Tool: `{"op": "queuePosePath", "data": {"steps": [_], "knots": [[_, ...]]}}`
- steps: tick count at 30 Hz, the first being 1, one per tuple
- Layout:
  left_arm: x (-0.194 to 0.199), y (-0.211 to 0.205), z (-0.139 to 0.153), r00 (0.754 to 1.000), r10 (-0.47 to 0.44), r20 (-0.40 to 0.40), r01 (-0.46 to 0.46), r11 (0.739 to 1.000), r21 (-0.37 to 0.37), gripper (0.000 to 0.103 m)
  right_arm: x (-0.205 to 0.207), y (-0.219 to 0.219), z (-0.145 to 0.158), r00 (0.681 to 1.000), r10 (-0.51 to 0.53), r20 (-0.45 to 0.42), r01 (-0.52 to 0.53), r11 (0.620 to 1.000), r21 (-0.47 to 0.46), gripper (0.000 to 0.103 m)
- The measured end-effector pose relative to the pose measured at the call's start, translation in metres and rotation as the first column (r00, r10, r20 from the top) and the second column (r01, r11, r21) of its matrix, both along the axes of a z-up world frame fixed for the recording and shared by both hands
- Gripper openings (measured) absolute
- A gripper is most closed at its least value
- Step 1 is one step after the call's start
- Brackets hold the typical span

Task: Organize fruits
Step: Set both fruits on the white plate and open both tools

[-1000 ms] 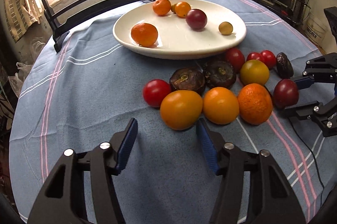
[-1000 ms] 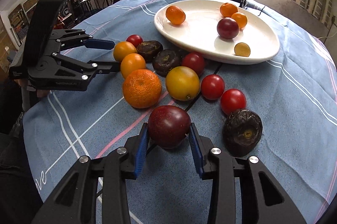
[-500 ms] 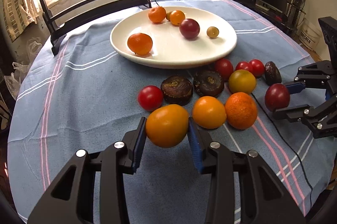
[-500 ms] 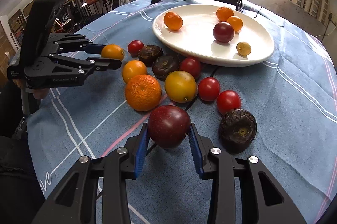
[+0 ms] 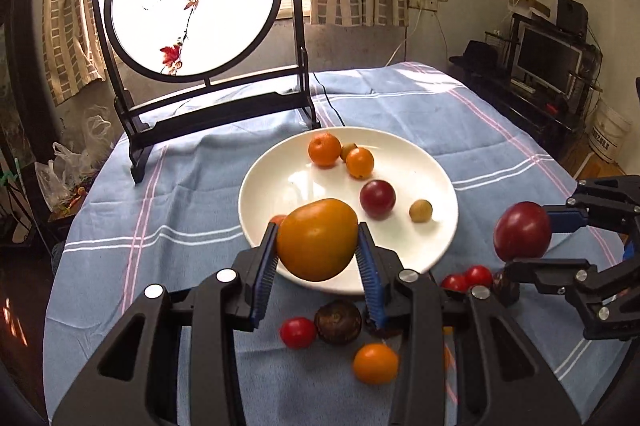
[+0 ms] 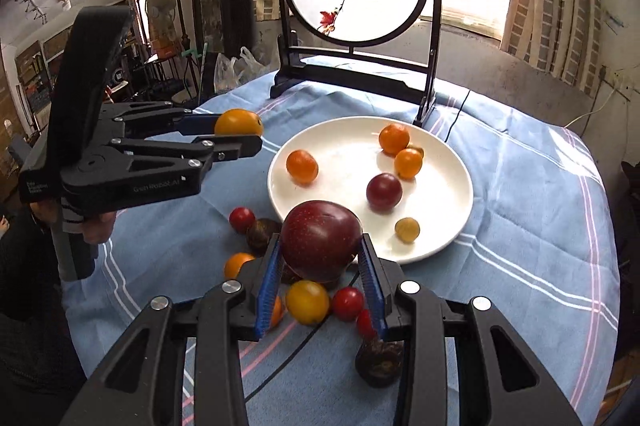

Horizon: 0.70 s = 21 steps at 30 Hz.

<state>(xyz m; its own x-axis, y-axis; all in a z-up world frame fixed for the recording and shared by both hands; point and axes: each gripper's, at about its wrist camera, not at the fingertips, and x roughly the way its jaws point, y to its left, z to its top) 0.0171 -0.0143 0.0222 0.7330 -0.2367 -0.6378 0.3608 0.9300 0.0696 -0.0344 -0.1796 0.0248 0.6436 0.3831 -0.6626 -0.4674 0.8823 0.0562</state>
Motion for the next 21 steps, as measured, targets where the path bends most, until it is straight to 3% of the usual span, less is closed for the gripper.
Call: {"op": "queuePosePath", "data": {"steps": [8, 21], "knots": [[0.03, -0.017, -0.002, 0.999, 0.03, 0.031, -0.031, 0.998, 0.046, 0.037, 0.042, 0.0, 0.007, 1.0, -0.024, 0.005, 0.023, 1.0, 0.005, 0.038], [0.084, -0.012, -0.029, 0.997, 0.075, -0.027, -0.074, 0.995, 0.06, 0.037, 0.093, -0.004, -0.013, 0.997, -0.073, -0.023, 0.072, 0.997, -0.012, 0.038]]}}
